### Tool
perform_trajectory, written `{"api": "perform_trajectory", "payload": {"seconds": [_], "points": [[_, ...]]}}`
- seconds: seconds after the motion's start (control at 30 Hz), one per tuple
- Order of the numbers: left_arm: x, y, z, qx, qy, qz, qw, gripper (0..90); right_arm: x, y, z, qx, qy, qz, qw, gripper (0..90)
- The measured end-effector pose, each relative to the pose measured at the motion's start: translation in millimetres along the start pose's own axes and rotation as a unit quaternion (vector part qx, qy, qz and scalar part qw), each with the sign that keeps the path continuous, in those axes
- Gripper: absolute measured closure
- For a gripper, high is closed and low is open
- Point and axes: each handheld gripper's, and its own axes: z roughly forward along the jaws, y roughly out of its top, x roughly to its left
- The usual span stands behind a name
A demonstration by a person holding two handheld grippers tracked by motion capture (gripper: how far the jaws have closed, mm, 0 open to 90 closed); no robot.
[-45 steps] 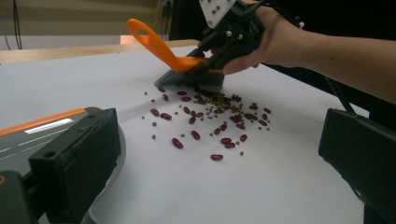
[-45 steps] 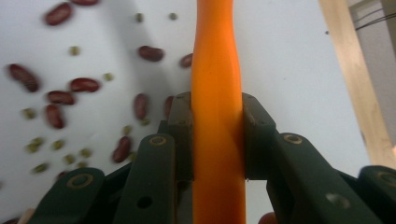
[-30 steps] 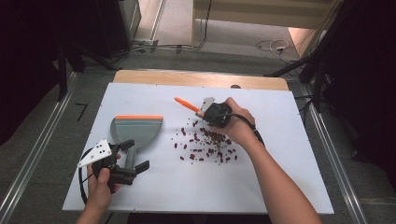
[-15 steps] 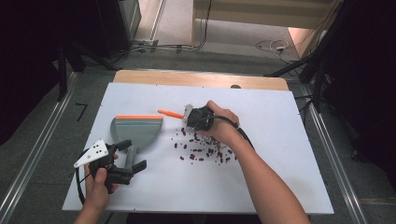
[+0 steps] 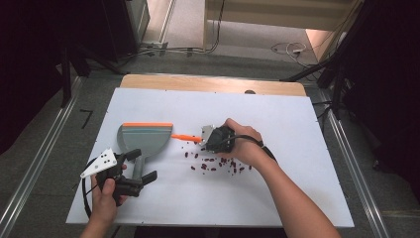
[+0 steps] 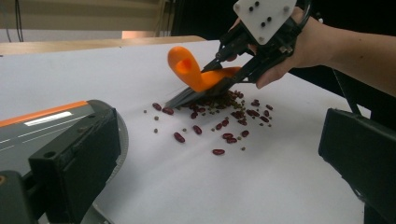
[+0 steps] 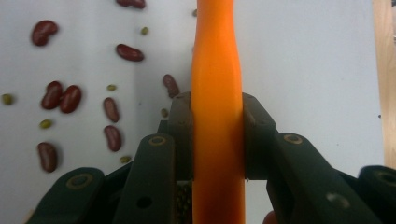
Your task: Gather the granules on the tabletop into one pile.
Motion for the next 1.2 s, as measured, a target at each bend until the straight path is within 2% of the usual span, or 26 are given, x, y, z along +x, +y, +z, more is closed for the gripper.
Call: {"api": "perform_trajectory", "payload": {"seconds": [0.07,0.13,0.27,0.43,0.47,0.5,0.57,0.6,0.63,0.67,0.7,0.77,0.8,0.9,1.0,1.1,1.2], "points": [[0.4,0.2,-0.5,-0.001,0.000,0.000,1.0000,0.1,-4.3,-0.3,-6.9,-0.009,-0.002,0.009,0.9999,68.7],[0.7,0.3,-0.5,-0.001,0.001,-0.001,1.0000,0.1,-10.6,1.4,-9.2,-0.021,-0.020,0.015,0.9995,68.7],[0.7,0.3,-0.4,-0.001,0.001,-0.001,1.0000,0.2,-20.0,10.9,-6.1,-0.028,-0.034,0.020,0.9989,68.7],[2.0,0.1,-2.4,-0.003,0.002,-0.001,1.0000,0.1,-26.9,35.6,13.6,-0.019,-0.047,0.002,0.9987,68.7],[2.4,0.0,-2.9,-0.005,0.002,-0.002,1.0000,0.1,-27.3,42.3,22.4,-0.018,-0.042,-0.002,0.9990,68.7],[2.9,0.0,-3.8,-0.005,0.003,-0.003,1.0000,0.1,-27.3,42.3,22.4,-0.018,-0.042,-0.002,0.9990,68.7],[3.9,-0.2,-5.5,-0.007,0.004,-0.004,1.0000,0.1,-21.1,46.9,29.2,-0.018,-0.016,-0.004,0.9997,68.7],[4.6,-0.1,-6.2,-0.008,0.005,-0.003,0.9999,0.1,-21.1,46.9,29.2,-0.018,-0.016,-0.004,0.9997,68.7],[5.2,0.0,-7.3,-0.010,0.008,-0.004,0.9999,0.1,-15.8,48.0,29.0,-0.010,-0.017,-0.020,0.9996,68.6],[6.4,0.2,-8.7,-0.012,0.009,-0.005,0.9999,0.1,-15.8,48.0,29.0,-0.010,-0.017,-0.020,0.9996,68.6],[7.9,0.6,-10.2,-0.017,0.011,-0.008,0.9998,0.2,-9.0,45.9,25.9,-0.011,-0.011,-0.029,0.9995,68.6],[9.4,0.8,-11.9,-0.020,0.014,-0.011,0.9996,0.1,-3.8,43.3,22.4,-0.009,-0.006,-0.031,0.9995,68.6],[10.1,0.4,-12.7,-0.020,0.015,-0.013,0.9996,0.1,-2.3,41.8,20.8,-0.015,-0.004,-0.037,0.9992,68.7],[9.5,0.3,-12.1,-0.017,0.016,-0.010,0.9997,0.2,3.4,38.1,16.2,-0.017,0.005,-0.035,0.9992,68.6],[7.2,0.5,-9.8,-0.014,0.015,-0.007,0.9998,0.1,12.3,29.8,9.1,-0.028,0.012,-0.055,0.9980,68.5],[6.2,-0.1,-8.0,-0.011,0.014,-0.005,0.9998,0.1,15.9,26.3,5.5,-0.026,0.018,-0.054,0.9980,68.6],[6.6,-0.2,-8.3,-0.012,0.015,-0.008,0.9998,0.2,17.7,22.6,1.7,-0.029,0.022,-0.069,0.9969,68.5]]}}
